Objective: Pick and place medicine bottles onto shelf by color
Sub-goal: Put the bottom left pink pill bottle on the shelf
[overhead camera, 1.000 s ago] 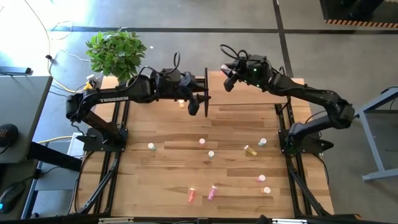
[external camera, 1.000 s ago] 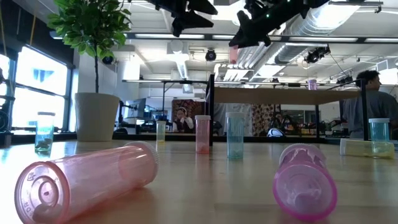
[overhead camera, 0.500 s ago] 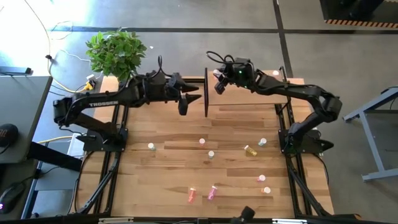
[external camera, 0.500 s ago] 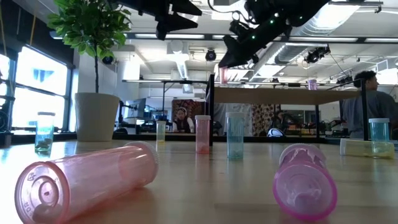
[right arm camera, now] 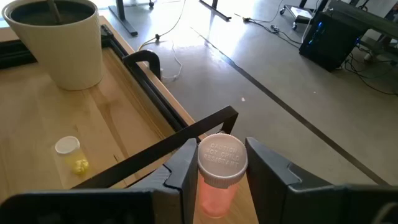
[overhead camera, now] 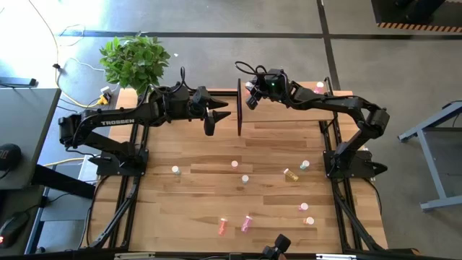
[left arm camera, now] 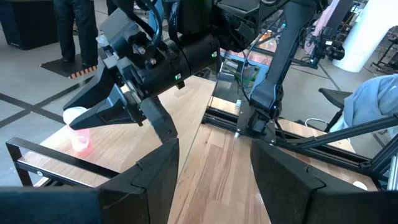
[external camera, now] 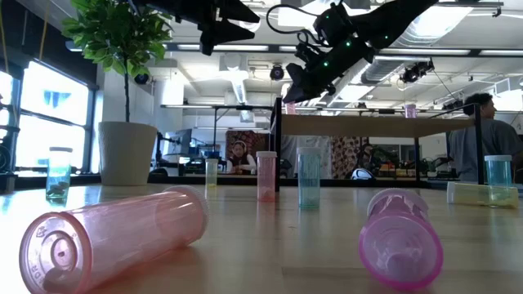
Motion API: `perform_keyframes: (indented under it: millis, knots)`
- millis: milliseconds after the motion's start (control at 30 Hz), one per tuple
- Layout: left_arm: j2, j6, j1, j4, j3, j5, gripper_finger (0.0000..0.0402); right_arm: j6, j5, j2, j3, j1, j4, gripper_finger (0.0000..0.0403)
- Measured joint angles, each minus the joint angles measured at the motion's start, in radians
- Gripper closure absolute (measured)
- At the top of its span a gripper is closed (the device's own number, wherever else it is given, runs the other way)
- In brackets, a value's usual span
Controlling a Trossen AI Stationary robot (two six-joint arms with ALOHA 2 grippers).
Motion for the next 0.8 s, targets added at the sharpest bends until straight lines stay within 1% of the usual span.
perform_keyframes:
  millis: [300,433,600,800]
  knots:
    - [0.000,-0.002,0.000,-0.001,0.000,0.000,0.0213,0.003,0.000,0.005,0.000,0.000,-0.008,0.0303]
    - [0.000,-0.002,0.000,-0.002,0.000,0.000,0.0213,0.008,0.003,0.005,0.000,0.000,-0.016,0.0284]
    - [0.000,0.000,0.000,-0.005,0.000,0.000,0.0213,0.008,0.029,0.005,0.001,0.000,-0.034,0.0259]
    - [0.000,-0.002,0.000,-0.010,0.000,0.000,0.0213,0.008,0.033,0.004,0.001,0.000,-0.030,0.0246]
